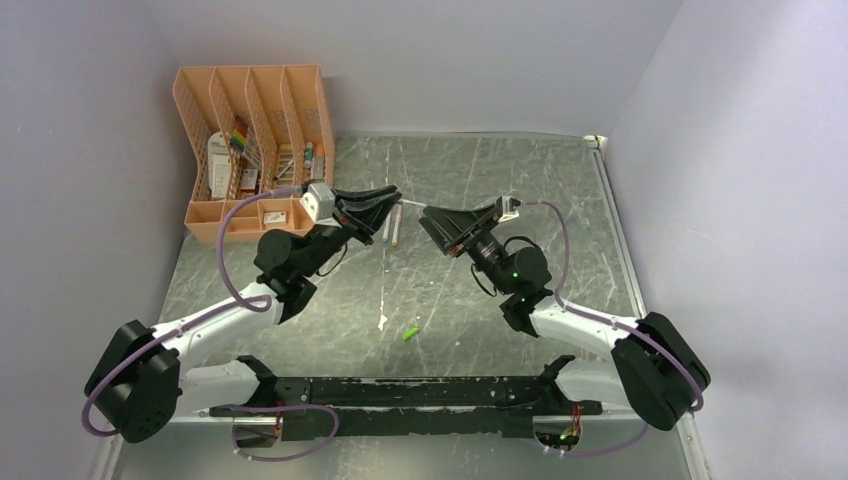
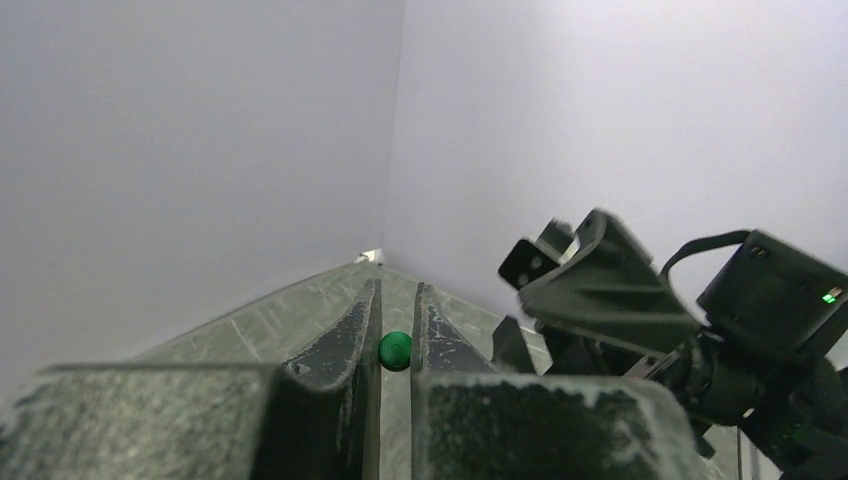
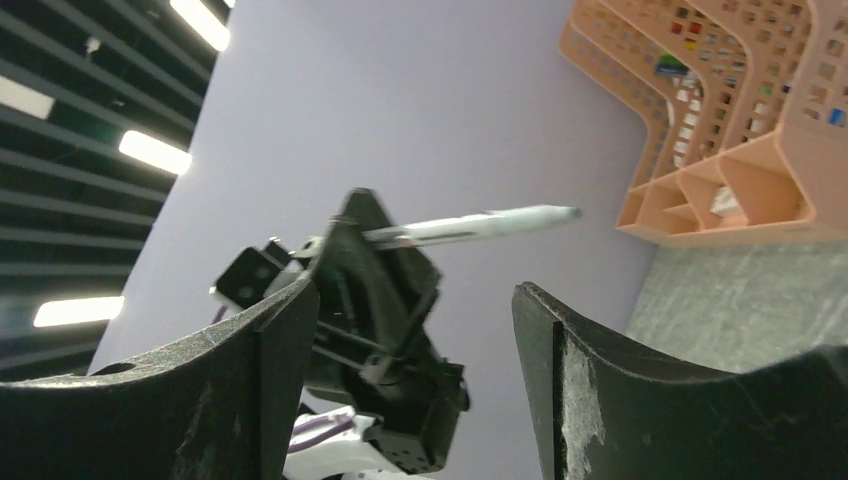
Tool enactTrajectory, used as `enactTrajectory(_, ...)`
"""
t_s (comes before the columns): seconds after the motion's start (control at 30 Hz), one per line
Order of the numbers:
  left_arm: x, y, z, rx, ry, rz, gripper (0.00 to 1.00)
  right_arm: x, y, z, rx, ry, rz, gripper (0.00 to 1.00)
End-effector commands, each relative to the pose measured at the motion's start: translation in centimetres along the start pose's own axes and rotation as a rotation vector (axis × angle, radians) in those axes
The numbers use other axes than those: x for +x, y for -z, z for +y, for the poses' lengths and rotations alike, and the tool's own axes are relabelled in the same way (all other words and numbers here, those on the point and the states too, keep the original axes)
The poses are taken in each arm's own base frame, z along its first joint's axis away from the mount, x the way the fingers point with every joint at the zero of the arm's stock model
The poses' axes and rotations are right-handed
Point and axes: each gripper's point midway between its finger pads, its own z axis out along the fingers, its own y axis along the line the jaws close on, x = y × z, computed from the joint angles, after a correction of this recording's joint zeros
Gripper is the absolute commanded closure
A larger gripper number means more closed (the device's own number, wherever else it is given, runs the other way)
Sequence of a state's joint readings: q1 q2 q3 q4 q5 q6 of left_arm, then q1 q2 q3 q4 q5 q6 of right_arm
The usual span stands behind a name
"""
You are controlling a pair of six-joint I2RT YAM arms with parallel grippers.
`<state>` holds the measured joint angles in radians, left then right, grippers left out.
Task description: Insert the pens into the pen caps
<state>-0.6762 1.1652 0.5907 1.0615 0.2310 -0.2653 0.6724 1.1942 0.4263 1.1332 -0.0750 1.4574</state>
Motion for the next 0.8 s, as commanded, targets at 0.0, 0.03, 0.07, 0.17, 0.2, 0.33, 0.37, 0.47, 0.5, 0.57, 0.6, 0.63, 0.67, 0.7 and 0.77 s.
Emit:
enactTrajectory(0.0,-4.2,-0.6,-1.2,0.04,-0.035,-0.111,0.93,-0.2,-0.1,-1.7,0.045,0.001,-0.014,0.29)
enactTrajectory(0.03,-4.4,-0.6,-1.4,0.046,-0.035,-0.114,0.93,-0.1,-0.2,-1.7,0.039,-0.001,-0.012,0.29)
enactTrajectory(0.07,-4.5,-0.6,-1.5,0.051,-0.039,-0.111,0.93,-0.1,-0.4,-1.7,0.034,-0.002,-0.008,0.29)
enactTrajectory(0.17,-4.1,-0.6,-1.9,0.074,-0.049,-0.092,0.93,0.1,-1.3,-1.3,0.009,-0.012,0.007,0.29)
enactTrajectory(0.2,-3.9,-0.6,-2.0,0.08,-0.049,-0.088,0.93,0.1,-1.8,-0.9,-0.008,-0.013,0.01,0.29)
enactTrajectory(0.33,-3.5,-0.3,-2.2,0.08,-0.036,-0.096,0.93,0.1,-3.6,0.0,-0.058,-0.047,0.021,0.34)
enactTrajectory(0.37,-3.3,-0.3,-2.2,0.081,-0.037,-0.092,0.93,0.0,-3.9,0.3,-0.074,-0.054,0.02,0.36)
enactTrajectory(0.47,-2.6,-0.4,-2.2,0.075,-0.051,-0.073,0.93,-0.1,-4.7,1.0,-0.112,-0.072,0.021,0.37)
enactTrajectory(0.5,-2.4,-0.4,-2.2,0.076,-0.055,-0.069,0.93,-0.2,-4.9,1.1,-0.116,-0.079,0.019,0.37)
enactTrajectory(0.57,-2.1,-0.3,-2.2,0.074,-0.062,-0.06,0.93,-0.2,-5.1,1.4,-0.13,-0.092,0.019,0.39)
enactTrajectory(0.6,-2.0,-0.3,-2.3,0.073,-0.065,-0.056,0.93,-0.2,-5.2,1.4,-0.138,-0.101,0.02,0.4)
enactTrajectory(0.63,-1.8,-0.4,-2.2,0.07,-0.067,-0.05,0.93,-0.2,-5.3,1.5,-0.146,-0.115,0.025,0.42)
enactTrajectory(0.67,-1.6,-0.4,-2.1,0.068,-0.071,-0.044,0.93,-0.2,-5.4,1.7,-0.16,-0.128,0.025,0.44)
enactTrajectory(0.7,-1.3,-0.4,-2.1,0.064,-0.073,-0.036,0.93,-0.2,-5.3,1.8,-0.171,-0.14,0.025,0.48)
enactTrajectory(0.77,-0.6,-0.5,-1.7,0.048,-0.083,-0.018,0.93,-0.2,-5.3,2.1,-0.187,-0.167,0.027,0.57)
